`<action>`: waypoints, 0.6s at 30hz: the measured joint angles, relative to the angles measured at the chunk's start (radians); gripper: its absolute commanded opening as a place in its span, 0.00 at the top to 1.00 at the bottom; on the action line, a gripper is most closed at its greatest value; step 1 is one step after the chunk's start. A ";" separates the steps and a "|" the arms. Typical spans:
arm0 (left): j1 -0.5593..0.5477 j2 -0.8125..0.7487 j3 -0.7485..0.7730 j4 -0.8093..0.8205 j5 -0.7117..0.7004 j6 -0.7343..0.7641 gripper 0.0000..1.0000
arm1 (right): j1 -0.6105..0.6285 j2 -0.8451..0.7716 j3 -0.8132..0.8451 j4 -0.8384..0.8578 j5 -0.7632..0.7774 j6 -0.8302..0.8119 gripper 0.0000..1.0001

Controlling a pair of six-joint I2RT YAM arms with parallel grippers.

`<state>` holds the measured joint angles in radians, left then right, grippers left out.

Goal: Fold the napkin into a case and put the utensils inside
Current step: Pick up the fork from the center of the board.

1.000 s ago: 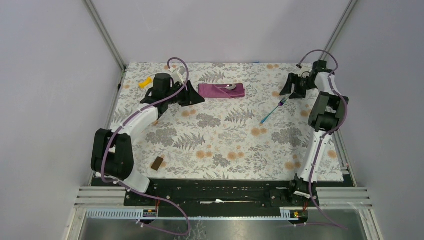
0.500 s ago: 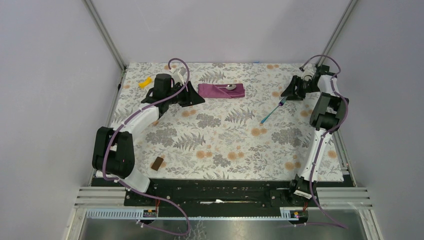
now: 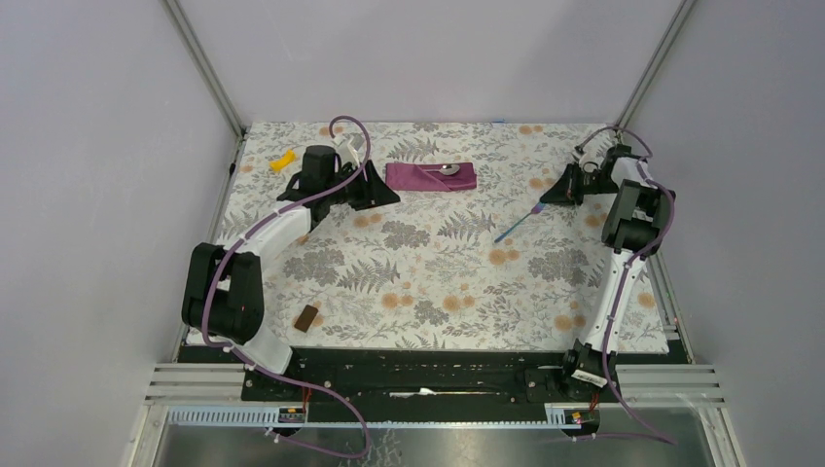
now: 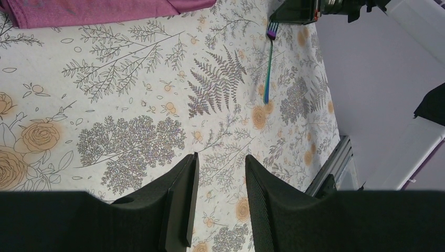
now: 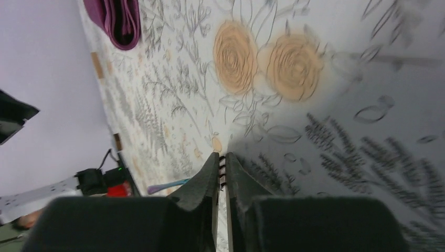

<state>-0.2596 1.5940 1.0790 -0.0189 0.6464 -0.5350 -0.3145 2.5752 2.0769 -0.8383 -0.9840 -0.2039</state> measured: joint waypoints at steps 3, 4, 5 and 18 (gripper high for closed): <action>0.000 0.001 -0.005 0.006 0.000 -0.002 0.57 | 0.000 -0.046 -0.124 0.067 -0.045 0.062 1.00; 0.000 0.001 -0.005 0.006 -0.002 -0.004 0.57 | 0.000 -0.071 -0.172 0.098 -0.049 0.093 1.00; 0.000 0.002 -0.005 0.006 -0.007 -0.007 0.58 | 0.000 -0.113 -0.247 0.161 -0.040 0.140 1.00; 0.033 0.232 0.106 -0.022 -0.169 -0.159 0.56 | 0.026 -0.594 -0.917 1.124 0.185 0.813 1.00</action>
<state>-0.2268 1.8256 1.1854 -0.0410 0.4770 -0.6937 -0.2890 1.9816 1.1599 0.2855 -0.7986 0.6094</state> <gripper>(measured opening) 0.430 0.020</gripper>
